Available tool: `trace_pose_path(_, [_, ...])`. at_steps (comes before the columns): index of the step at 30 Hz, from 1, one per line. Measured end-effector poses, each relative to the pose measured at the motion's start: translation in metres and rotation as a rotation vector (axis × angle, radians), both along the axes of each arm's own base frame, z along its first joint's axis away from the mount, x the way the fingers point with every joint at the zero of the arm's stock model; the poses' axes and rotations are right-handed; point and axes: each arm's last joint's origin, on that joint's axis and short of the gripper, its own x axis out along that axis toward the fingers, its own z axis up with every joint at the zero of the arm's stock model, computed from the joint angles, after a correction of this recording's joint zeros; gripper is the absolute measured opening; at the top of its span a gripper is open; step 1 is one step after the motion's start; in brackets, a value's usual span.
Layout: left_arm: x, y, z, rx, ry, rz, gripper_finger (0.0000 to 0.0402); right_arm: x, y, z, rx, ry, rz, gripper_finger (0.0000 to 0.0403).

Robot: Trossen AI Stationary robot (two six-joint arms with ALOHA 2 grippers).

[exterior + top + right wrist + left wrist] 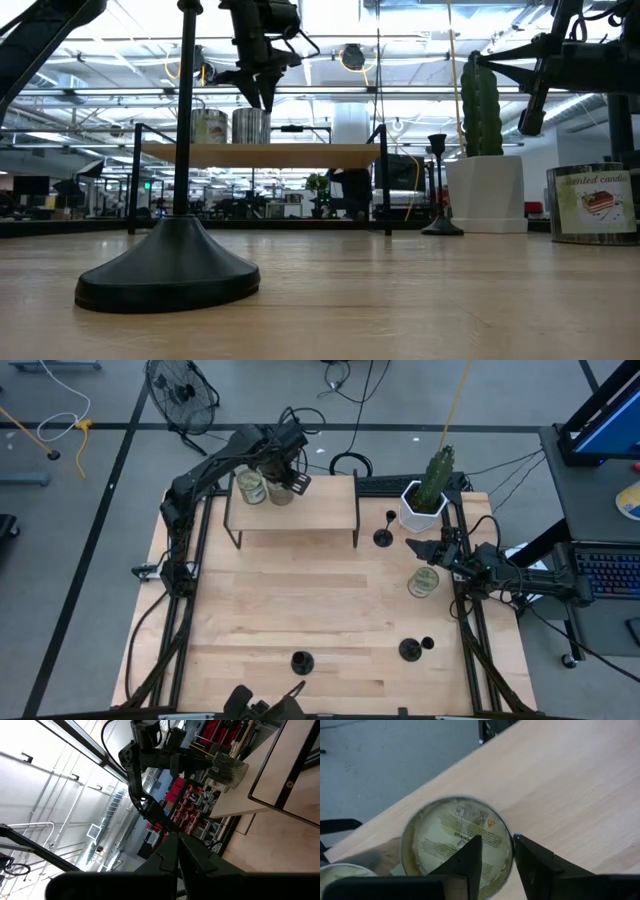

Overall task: Pick & Place candle stick holders
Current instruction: Put the bottom left silver scented candle on the shelf, then put the silver scented candle on the shelf

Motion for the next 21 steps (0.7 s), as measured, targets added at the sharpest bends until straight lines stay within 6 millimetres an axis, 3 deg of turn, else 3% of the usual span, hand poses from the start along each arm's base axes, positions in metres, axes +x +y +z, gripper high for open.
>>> trace_pose_path(7, [-0.005, 0.001, 0.020, 0.065, -0.042, 0.014, 0.0111, 0.000, 0.000, 0.000, 0.000, 0.000, 0.000, 0.0006])
trace_pose_path(14, [-0.008, 0.000, 0.023, 0.061, -0.027, 0.017, 0.0111, 0.000, 0.000, 0.000, 0.000, 0.000, 0.000, 0.0006])
trace_pose_path(21, [-0.015, -0.016, 0.035, 0.053, -0.030, -0.013, 0.0111, 0.000, 0.000, 0.000, -0.001, 0.000, 0.001, 0.0006])
